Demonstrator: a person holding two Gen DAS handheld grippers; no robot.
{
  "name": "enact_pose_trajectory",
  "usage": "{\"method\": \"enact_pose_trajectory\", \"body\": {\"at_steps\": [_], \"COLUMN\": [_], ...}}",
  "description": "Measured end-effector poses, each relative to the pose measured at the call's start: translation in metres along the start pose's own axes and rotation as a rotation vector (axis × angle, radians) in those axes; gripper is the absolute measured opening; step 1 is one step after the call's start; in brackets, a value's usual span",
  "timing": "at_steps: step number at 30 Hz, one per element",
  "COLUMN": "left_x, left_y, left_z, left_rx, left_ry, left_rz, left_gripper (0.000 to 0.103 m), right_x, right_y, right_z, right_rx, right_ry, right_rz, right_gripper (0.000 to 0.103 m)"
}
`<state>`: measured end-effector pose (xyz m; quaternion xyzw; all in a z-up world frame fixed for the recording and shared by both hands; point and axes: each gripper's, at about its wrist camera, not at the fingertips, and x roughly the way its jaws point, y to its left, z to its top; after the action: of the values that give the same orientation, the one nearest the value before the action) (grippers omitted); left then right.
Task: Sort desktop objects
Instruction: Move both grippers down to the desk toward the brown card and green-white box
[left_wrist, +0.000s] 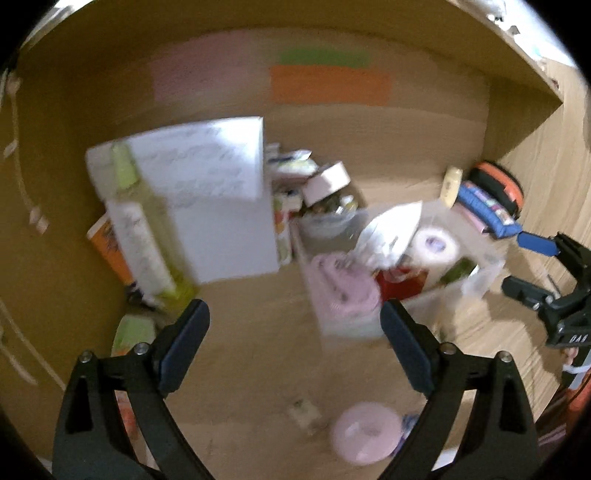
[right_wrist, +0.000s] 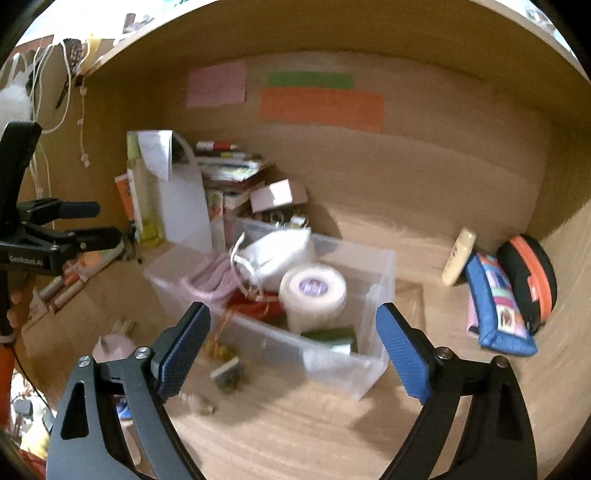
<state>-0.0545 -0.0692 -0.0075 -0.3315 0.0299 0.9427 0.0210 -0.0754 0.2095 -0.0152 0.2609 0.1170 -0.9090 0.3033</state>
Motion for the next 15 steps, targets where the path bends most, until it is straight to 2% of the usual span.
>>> {"method": "enact_pose_trajectory", "body": {"at_steps": [9,15], "left_x": [0.018,0.025], "left_y": [0.027,0.025], "left_z": [-0.056,-0.084], "left_rx": [-0.033,0.002], "left_ry": [0.145,0.207], "left_rz": [0.041,0.019], "left_gripper": [0.095,0.095], "right_x": [0.019,0.031], "right_y": [0.010,0.019], "right_z": [-0.033,-0.047], "right_rx": [0.018,-0.008], "right_ry": [0.109,0.170], "right_rz": [0.064,0.074], "right_gripper": [0.090,0.090]}}
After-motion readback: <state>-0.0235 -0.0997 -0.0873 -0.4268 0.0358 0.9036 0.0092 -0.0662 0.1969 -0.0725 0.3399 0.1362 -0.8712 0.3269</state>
